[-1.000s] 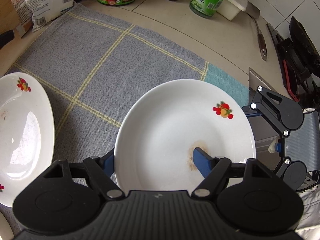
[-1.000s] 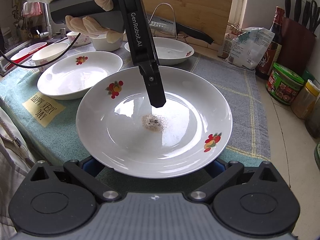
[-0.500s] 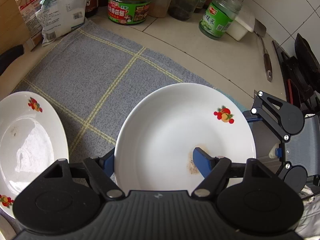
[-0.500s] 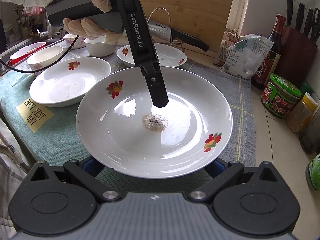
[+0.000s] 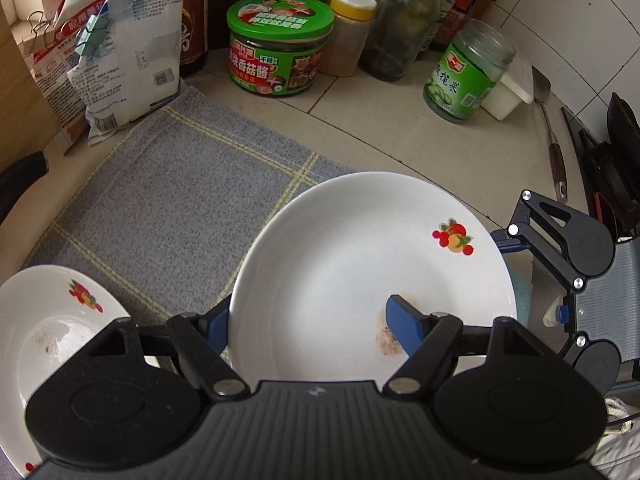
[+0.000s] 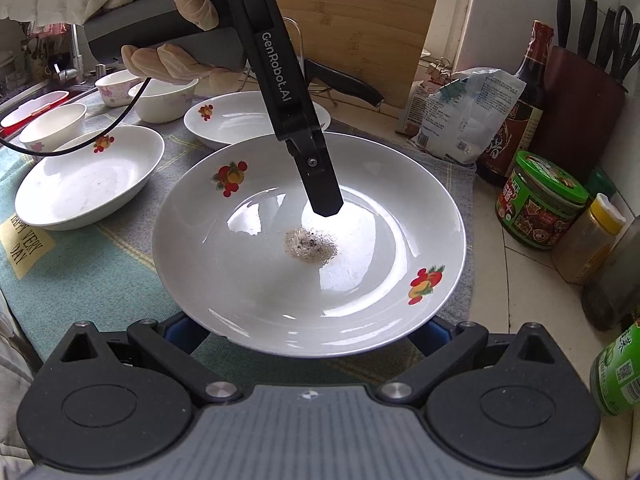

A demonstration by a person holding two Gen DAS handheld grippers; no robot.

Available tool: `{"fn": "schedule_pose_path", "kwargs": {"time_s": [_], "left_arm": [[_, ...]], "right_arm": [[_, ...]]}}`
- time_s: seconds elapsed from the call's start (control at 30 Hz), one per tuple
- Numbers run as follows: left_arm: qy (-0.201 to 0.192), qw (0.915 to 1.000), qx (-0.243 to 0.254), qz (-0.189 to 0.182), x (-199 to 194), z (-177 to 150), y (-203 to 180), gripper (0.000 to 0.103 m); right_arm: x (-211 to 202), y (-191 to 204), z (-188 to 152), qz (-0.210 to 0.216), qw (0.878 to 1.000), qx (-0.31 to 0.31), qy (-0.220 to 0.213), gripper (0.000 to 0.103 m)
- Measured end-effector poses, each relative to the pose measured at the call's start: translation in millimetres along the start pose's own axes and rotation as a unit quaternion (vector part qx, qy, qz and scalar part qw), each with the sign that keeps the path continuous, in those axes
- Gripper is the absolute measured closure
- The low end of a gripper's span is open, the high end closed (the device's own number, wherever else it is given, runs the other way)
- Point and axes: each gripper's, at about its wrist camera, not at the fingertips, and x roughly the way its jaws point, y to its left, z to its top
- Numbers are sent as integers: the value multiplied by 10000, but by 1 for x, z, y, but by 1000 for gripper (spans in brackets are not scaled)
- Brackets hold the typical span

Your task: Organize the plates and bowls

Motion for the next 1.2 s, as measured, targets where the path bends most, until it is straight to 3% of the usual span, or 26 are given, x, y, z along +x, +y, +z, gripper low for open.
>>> {"fn": "schedule_pose_path", "kwargs": {"time_s": [0.5, 1.2], "left_arm": [[4, 10000, 7, 62, 35, 31, 24, 26], [36, 9998, -128, 125, 53, 41, 40, 26]], "right_arm": [[26, -33, 2, -76, 9997, 216, 131, 0], [41, -44, 4, -3, 9988, 451, 185, 0]]}}
